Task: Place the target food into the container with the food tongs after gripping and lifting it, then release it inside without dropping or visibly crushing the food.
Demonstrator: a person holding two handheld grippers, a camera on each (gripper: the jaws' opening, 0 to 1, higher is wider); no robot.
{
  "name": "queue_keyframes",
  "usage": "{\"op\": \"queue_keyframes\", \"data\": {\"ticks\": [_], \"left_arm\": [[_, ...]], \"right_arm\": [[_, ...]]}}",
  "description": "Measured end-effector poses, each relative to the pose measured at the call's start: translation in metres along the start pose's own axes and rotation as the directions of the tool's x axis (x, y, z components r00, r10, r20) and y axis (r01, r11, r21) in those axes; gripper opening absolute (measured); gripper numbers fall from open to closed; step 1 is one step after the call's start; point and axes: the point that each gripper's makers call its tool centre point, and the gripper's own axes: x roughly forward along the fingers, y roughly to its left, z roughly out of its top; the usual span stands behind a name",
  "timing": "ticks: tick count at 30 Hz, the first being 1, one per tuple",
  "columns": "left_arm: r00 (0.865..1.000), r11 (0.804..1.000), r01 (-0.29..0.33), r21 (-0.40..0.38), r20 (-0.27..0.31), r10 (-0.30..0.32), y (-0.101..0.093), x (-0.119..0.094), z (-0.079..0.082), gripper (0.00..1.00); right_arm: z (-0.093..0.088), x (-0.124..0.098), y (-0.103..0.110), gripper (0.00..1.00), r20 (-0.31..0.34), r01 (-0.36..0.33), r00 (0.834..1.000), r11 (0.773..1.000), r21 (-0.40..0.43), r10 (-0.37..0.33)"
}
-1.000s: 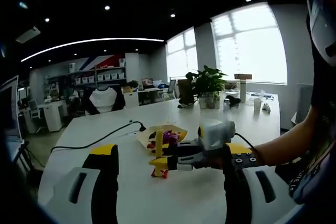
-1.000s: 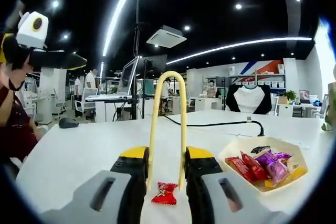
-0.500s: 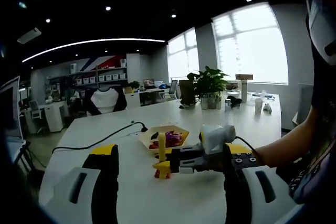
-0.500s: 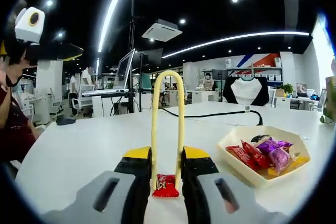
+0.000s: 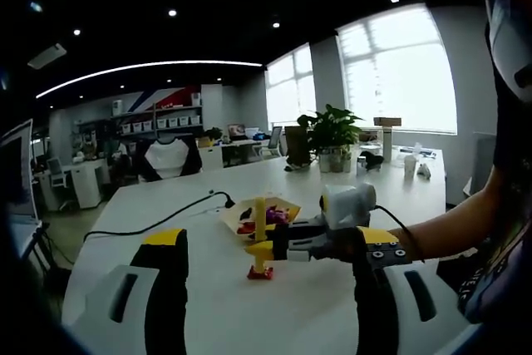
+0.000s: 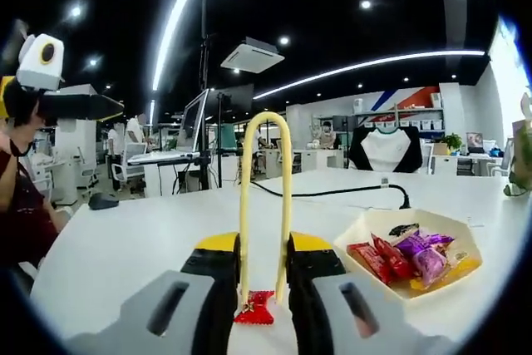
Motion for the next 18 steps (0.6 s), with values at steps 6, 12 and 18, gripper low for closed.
{"op": "queue_keyframes", "data": {"ticks": [6,12,18], "left_arm": [[1.000,1.000,-0.004,-0.001,-0.003,0.004,0.002,-0.001,-0.002,0.86],[1.000,1.000,-0.009,-0.003,-0.006,0.009,0.005,-0.001,-0.002,0.86],[1.000,1.000,-0.010,0.001,-0.017,0.010,0.008,0.000,-0.004,0.86]], "right_arm": [[-0.017,0.007,0.010,0.18,-0.058,-0.026,0.998,0.998,-0.056,0.023],[-0.018,0.006,0.012,0.13,-0.053,-0.030,0.998,1.000,0.006,0.030],[-0.006,0.003,0.010,0.13,-0.004,-0.015,1.000,0.998,0.069,0.016]]}}
